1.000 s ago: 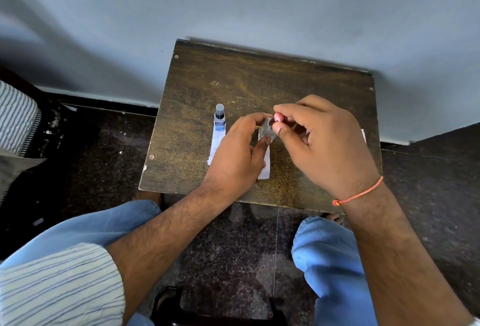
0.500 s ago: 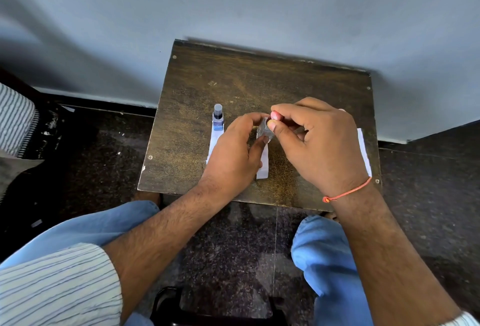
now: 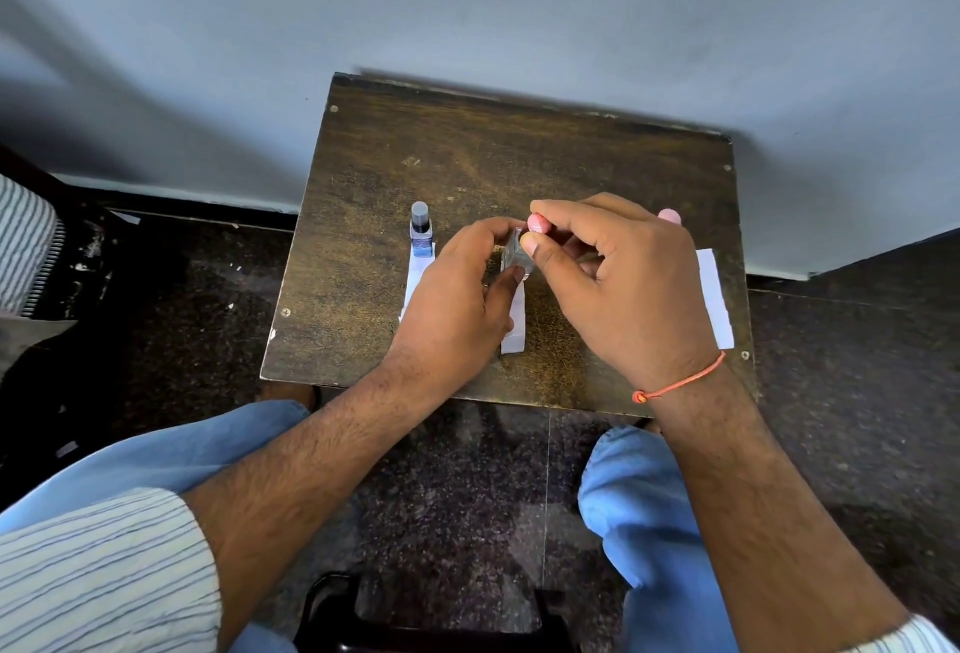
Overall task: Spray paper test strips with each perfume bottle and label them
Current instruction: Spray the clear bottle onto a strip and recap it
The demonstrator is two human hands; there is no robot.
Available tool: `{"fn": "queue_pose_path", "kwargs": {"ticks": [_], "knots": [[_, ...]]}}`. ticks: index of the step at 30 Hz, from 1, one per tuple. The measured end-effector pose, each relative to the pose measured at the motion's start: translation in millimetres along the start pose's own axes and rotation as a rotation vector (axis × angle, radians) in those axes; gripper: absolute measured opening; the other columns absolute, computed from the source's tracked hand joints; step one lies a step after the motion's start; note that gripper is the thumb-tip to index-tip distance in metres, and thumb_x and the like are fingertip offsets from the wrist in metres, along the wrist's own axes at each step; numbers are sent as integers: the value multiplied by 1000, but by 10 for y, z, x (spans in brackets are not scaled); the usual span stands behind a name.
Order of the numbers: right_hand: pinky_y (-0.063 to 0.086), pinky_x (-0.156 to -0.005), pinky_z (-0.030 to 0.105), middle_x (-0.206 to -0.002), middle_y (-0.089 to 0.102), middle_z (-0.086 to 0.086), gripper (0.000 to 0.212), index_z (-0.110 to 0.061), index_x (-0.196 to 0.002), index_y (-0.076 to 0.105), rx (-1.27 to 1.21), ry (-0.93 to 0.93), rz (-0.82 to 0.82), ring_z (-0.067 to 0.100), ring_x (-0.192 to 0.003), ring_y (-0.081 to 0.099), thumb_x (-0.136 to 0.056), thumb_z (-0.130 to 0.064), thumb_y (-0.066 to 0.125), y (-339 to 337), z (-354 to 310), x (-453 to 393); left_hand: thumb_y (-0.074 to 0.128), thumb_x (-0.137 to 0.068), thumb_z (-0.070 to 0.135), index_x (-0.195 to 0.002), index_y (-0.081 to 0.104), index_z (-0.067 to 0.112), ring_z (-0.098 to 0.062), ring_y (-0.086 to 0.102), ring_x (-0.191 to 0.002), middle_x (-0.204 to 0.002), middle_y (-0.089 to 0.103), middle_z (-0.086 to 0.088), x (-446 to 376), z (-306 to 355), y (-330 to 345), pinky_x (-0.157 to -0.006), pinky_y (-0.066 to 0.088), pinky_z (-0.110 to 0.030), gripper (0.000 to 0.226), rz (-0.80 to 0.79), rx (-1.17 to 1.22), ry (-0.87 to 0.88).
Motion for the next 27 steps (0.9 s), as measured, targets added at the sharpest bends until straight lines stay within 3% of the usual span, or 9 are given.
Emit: {"fn": "queue_pose_path", "kwargs": {"ticks": [3, 5, 11, 13, 14, 15, 16, 20, 27], "knots": [[34, -89, -3, -101, 77, -3, 29, -17, -124, 81, -31, 8, -11, 14, -79, 71, -98, -28, 80, -4, 21, 7, 63, -107, 18, -145, 53, 28, -10, 72, -76, -134, 65, 12, 12, 27, -2, -64, 54, -20, 40, 5, -15, 20], [39, -89, 0, -103, 76, -4, 37, -18, -131, 78, -59, 28, -23, 13, -79, 70, -97, -30, 80, -15, 36, 12, 65, -105, 17, -147, 51, 28, -11, 73, -70, -138, 64, 16, 35, 50, -17, -62, 53, -19, 46, 18, -19, 27], [26, -94, -9, -103, 76, -5, 47, -18, -137, 74, -85, 57, -10, 12, -76, 71, -92, -28, 85, -68, 66, 35, 73, -100, 15, -156, 45, 23, -9, 72, -63, -140, 66, 10, 136, 153, -66, -58, 51, -15, 63, 75, 3, 70], [40, -104, 6, -102, 75, -8, 47, -21, -137, 73, -98, 55, -6, 10, -75, 70, -93, -31, 84, -79, 93, 50, 75, -99, 15, -157, 44, 21, -11, 74, -65, -147, 61, 14, 164, 209, -82, -59, 57, -21, 66, 96, 17, 92], [50, -108, 26, -101, 74, -10, 47, -24, -137, 73, -108, 57, -5, 9, -74, 68, -93, -33, 83, -82, 116, 59, 75, -99, 14, -157, 43, 21, -12, 74, -65, -151, 57, 16, 176, 235, -91, -60, 59, -24, 67, 105, 25, 105], [56, -102, 45, -101, 73, -12, 46, -25, -137, 73, -117, 54, -1, 8, -73, 67, -93, -34, 82, -94, 131, 68, 75, -98, 14, -157, 43, 22, -13, 74, -65, -153, 55, 16, 186, 260, -100, -61, 60, -25, 68, 113, 31, 114], [58, -93, 52, -99, 72, -12, 45, -25, -136, 73, -123, 45, 9, 9, -71, 66, -93, -34, 82, -115, 141, 76, 76, -98, 13, -158, 42, 23, -14, 74, -65, -154, 55, 15, 195, 277, -112, -61, 60, -26, 69, 121, 37, 117], [60, -74, 40, -95, 71, -6, 43, -20, -135, 74, -126, -2, 60, 13, -68, 65, -94, -27, 84, -232, 162, 102, 76, -97, 9, -156, 44, 20, -20, 71, -62, -156, 51, 13, 238, 364, -145, -56, 59, -28, 68, 162, 75, 159], [58, -71, 36, -92, 71, -3, 37, -18, -130, 76, -144, -11, 110, 16, -70, 66, -94, -24, 83, -396, 257, 140, 78, -91, 1, -144, 54, 11, -17, 52, -63, -141, 50, 7, 351, 688, -106, -61, 50, -23, 59, 238, -56, 419]]}}
Point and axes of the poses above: each hand's wrist, its own x-axis away from the middle knuckle, its own y-axis out of the palm, z = x × y, the point moved 6 cm from there along -x, towards the middle knuckle
